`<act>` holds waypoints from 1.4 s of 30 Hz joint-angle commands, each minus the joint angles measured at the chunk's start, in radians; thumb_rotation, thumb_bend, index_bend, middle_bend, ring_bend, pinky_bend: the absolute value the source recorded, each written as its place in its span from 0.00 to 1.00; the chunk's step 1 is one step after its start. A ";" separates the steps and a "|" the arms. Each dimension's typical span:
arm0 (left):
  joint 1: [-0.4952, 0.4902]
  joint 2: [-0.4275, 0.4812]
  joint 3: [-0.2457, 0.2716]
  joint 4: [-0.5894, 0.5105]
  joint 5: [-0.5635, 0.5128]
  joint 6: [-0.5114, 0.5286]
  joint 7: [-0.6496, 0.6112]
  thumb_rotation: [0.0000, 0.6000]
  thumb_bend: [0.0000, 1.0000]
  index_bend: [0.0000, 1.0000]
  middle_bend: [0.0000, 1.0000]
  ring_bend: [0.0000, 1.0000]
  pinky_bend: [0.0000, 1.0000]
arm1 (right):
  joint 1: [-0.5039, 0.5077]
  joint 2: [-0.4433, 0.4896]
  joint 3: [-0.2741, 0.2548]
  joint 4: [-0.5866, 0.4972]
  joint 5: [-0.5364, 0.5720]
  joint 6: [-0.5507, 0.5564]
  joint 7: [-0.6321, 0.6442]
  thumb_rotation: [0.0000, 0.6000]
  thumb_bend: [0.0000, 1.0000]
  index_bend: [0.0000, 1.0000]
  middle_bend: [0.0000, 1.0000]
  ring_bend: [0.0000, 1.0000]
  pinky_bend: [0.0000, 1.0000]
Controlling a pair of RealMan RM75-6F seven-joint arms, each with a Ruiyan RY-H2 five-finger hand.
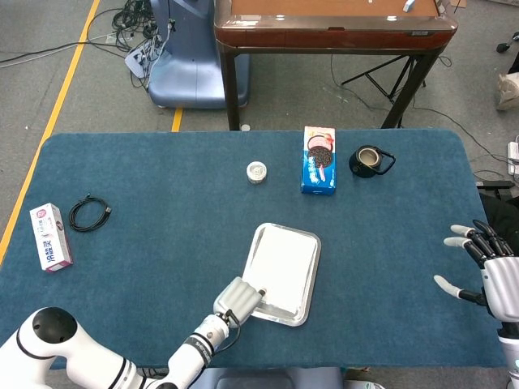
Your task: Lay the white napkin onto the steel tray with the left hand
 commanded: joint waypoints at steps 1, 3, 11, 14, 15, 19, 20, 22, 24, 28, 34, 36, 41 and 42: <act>-0.001 -0.006 0.004 0.004 -0.003 0.002 -0.004 1.00 0.72 0.22 1.00 1.00 1.00 | 0.000 0.000 0.000 0.000 0.000 -0.001 0.000 1.00 0.03 0.37 0.26 0.12 0.23; -0.003 -0.010 0.010 0.008 -0.004 0.002 -0.003 1.00 0.72 0.22 1.00 1.00 1.00 | 0.000 0.001 0.000 -0.001 0.000 -0.001 0.000 1.00 0.03 0.37 0.26 0.12 0.23; -0.007 -0.027 0.029 0.008 0.002 0.009 -0.007 1.00 0.72 0.22 1.00 1.00 1.00 | -0.002 0.002 0.000 -0.002 0.000 0.002 0.002 1.00 0.03 0.37 0.26 0.12 0.23; -0.009 -0.031 0.038 0.002 0.008 0.014 -0.003 1.00 0.72 0.22 1.00 1.00 1.00 | -0.003 0.003 -0.001 -0.003 -0.002 0.004 0.004 1.00 0.03 0.37 0.26 0.12 0.23; -0.010 -0.032 0.039 -0.001 0.009 0.016 -0.002 1.00 0.72 0.22 1.00 1.00 1.00 | -0.003 0.004 -0.001 -0.003 -0.003 0.005 0.004 1.00 0.03 0.37 0.26 0.12 0.23; -0.011 -0.034 0.042 -0.006 0.016 0.024 0.000 1.00 0.72 0.22 1.00 1.00 1.00 | -0.004 0.004 -0.001 -0.002 -0.003 0.007 0.004 1.00 0.03 0.37 0.26 0.12 0.23; -0.011 -0.034 0.043 -0.005 0.016 0.025 0.000 1.00 0.72 0.22 1.00 1.00 1.00 | -0.004 0.003 -0.001 -0.002 -0.003 0.007 0.004 1.00 0.03 0.37 0.26 0.12 0.23; -0.010 -0.034 0.043 -0.004 0.017 0.026 -0.002 1.00 0.72 0.22 1.00 1.00 1.00 | -0.003 0.003 -0.001 -0.002 -0.003 0.006 0.004 1.00 0.03 0.37 0.26 0.12 0.23; -0.009 -0.033 0.042 -0.005 0.021 0.027 -0.008 1.00 0.72 0.22 1.00 1.00 1.00 | -0.003 0.003 -0.001 -0.002 -0.002 0.005 0.004 1.00 0.03 0.37 0.26 0.12 0.23; -0.006 -0.020 0.039 -0.019 0.041 0.034 -0.020 1.00 0.72 0.22 1.00 1.00 1.00 | -0.002 0.002 0.000 0.001 0.000 0.003 0.005 1.00 0.03 0.37 0.26 0.12 0.23; 0.010 0.036 0.041 -0.067 0.090 0.062 -0.047 1.00 0.72 0.22 1.00 1.00 1.00 | -0.002 0.002 0.001 0.002 0.000 0.004 0.007 1.00 0.03 0.37 0.26 0.12 0.23; 0.028 0.072 0.056 -0.088 0.129 0.075 -0.073 1.00 0.72 0.22 1.00 1.00 1.00 | -0.003 0.002 0.001 0.001 -0.001 0.006 0.007 1.00 0.03 0.37 0.26 0.12 0.23; 0.098 0.171 0.106 -0.109 0.295 0.113 -0.194 1.00 0.71 0.22 1.00 1.00 1.00 | -0.002 0.000 0.000 0.002 -0.001 0.003 0.002 1.00 0.03 0.37 0.26 0.12 0.23; 0.116 0.200 0.119 -0.112 0.333 0.124 -0.222 1.00 0.71 0.22 1.00 1.00 1.00 | -0.002 -0.001 0.000 0.002 -0.001 0.002 0.000 1.00 0.03 0.37 0.26 0.12 0.23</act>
